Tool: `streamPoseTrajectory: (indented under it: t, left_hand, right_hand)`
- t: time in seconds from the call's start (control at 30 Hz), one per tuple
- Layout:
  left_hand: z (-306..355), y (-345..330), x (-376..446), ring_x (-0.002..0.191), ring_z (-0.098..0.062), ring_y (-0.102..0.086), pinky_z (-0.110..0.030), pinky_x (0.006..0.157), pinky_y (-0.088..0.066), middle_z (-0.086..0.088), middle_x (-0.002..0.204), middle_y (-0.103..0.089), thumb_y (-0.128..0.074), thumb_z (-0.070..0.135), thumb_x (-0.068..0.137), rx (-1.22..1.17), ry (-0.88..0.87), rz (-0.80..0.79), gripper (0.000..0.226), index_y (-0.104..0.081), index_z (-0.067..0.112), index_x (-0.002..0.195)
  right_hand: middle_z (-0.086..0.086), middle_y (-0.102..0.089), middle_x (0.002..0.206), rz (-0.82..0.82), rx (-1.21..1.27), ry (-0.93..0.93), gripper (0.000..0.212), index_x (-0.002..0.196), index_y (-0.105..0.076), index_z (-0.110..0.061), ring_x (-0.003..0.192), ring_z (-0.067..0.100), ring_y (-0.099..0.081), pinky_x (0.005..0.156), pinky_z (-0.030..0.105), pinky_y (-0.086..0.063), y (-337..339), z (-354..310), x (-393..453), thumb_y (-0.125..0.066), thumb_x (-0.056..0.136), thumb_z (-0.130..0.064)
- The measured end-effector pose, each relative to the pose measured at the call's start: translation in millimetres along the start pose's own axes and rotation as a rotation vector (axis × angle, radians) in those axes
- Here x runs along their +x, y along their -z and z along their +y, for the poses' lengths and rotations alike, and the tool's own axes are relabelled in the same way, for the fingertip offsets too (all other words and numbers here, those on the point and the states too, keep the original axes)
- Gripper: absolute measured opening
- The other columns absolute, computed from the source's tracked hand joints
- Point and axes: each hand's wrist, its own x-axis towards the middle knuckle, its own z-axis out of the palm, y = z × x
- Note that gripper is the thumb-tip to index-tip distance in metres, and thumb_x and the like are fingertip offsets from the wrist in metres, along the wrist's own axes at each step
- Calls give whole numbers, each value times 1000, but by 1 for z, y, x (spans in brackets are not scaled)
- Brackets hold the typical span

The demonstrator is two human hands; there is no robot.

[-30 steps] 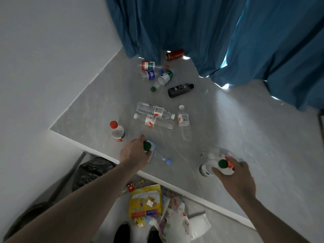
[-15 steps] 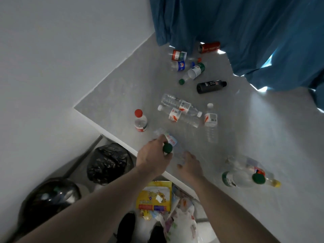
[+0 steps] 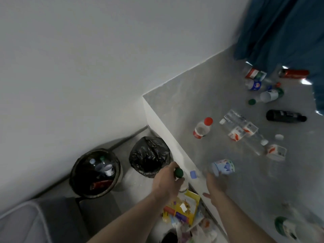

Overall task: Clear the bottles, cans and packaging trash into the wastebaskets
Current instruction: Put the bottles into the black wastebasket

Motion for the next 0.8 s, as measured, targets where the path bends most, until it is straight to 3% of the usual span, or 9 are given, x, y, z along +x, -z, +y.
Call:
streamPoseTrajectory:
  t: [0.07,0.23,0.33,0.4,0.5,0.53,0.63,0.73,0.8]
  left_hand:
    - [-15,-8,14,93,-17,-60,-36,81,-53,9,104,-64,-70,39,89,5,0,-27,29,-53,32,112]
    - [-33,-2,28,93,-22,-63,-38,75,-54,7,103,-66,-68,42,87,47,-25,4,27,-53,31,107]
    - [-59,22,6,90,-20,-63,-38,73,-54,9,100,-64,-66,43,87,15,66,60,26,-49,34,104]
    - [-84,43,-18,91,-20,-63,-38,75,-54,9,101,-64,-64,45,87,28,145,94,27,-47,34,105]
    - [-126,80,-56,90,-22,-65,-36,73,-52,7,99,-66,-60,47,83,23,300,148,29,-46,35,105]
    - [-142,92,-67,89,-23,-66,-36,72,-51,6,98,-66,-59,48,81,24,355,165,30,-46,35,105]
    - [-192,128,-92,87,-27,-66,-36,68,-48,2,96,-68,-58,50,81,61,467,194,30,-43,35,102]
    - [-243,163,-96,86,-29,-66,-39,71,-52,-2,94,-69,-57,51,84,93,556,229,29,-45,33,103]
    - [-273,183,-90,86,-32,-65,-40,72,-53,-5,94,-68,-57,49,86,88,618,259,28,-47,30,103]
  right_hand:
    - [2,-50,131,5,-29,-72,115,141,-42,-35,102,29,-57,57,47,-59,-25,-6,42,-69,44,-90]
    - [4,-56,120,-46,184,-83,46,123,-54,-21,99,24,-61,70,39,-58,-46,-55,-42,-59,92,-53]
    - [8,-62,115,-18,227,-81,48,111,-56,-15,102,28,-64,96,49,-55,-54,-21,-43,-65,84,-54]
    - [14,-63,120,61,64,-49,77,121,-52,-14,101,35,-65,91,53,-56,-61,-11,-95,-71,64,-63]
    - [12,-58,82,23,-136,55,42,107,-56,-6,70,31,-59,66,45,-52,-73,8,-163,-67,85,-41]
    - [12,-62,80,-8,-210,108,44,100,-63,-5,68,30,-62,66,50,-55,-78,14,-181,-64,82,-45]
    - [14,-70,107,-176,-381,192,77,116,-65,-6,95,31,-69,86,41,-56,-109,40,-192,-55,66,-63]
    - [15,-66,116,-224,-588,264,56,120,-62,-13,106,35,-62,81,34,-42,-148,26,-211,-64,81,-53]
    - [11,-68,113,-287,-697,337,45,118,-62,-18,104,33,-63,81,34,-44,-176,13,-215,-69,85,-47]
